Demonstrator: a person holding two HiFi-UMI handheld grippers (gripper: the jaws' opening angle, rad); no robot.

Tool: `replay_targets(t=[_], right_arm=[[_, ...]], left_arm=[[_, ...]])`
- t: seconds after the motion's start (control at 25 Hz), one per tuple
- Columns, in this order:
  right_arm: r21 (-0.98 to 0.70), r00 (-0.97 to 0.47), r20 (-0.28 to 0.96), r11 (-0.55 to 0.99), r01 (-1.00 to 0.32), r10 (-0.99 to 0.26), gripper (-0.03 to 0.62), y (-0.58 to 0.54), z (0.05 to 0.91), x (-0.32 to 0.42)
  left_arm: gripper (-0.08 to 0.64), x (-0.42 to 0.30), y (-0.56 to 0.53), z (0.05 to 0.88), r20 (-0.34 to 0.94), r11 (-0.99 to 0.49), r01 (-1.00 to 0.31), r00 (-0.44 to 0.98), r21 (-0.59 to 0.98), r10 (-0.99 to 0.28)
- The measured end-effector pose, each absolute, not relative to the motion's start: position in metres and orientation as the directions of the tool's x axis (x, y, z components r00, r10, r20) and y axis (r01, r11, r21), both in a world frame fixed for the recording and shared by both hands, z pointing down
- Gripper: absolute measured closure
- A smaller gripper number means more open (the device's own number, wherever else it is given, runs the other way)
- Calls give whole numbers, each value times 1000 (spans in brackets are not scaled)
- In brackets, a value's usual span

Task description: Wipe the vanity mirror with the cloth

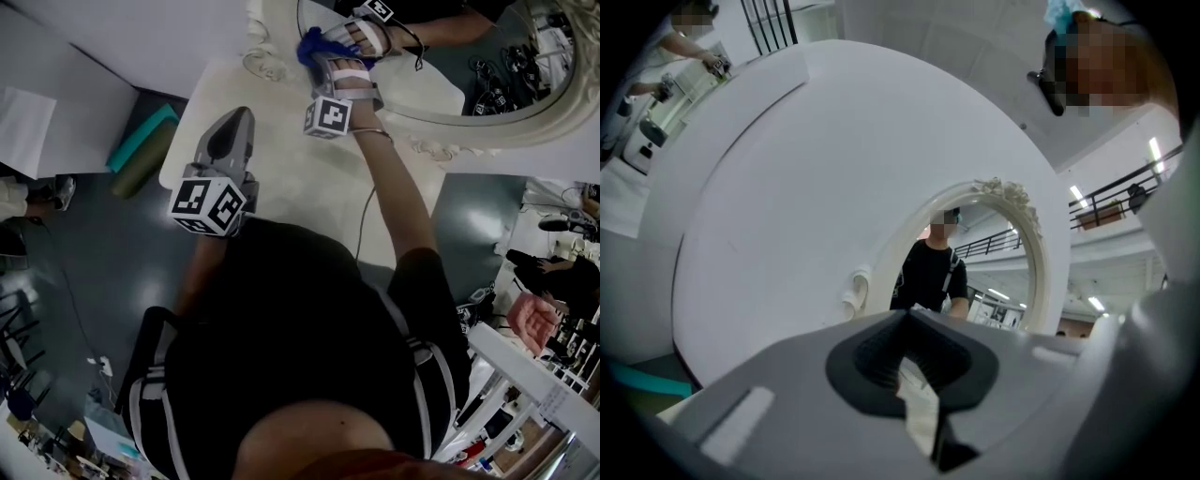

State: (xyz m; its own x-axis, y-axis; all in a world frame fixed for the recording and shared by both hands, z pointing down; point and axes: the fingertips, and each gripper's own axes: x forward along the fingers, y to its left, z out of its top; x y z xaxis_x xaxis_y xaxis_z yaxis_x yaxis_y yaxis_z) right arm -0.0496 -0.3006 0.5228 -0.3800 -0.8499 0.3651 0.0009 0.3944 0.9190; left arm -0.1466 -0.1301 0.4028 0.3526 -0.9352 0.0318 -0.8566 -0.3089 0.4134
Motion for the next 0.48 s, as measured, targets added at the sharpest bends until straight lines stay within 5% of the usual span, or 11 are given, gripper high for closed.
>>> replay_targets(t=[0.48], right_arm=[[707, -274, 630, 682, -187, -727, 535, -273, 630, 71]], left_arm=[[549, -137, -129, 407, 48, -321, -856, 371, 405, -927]])
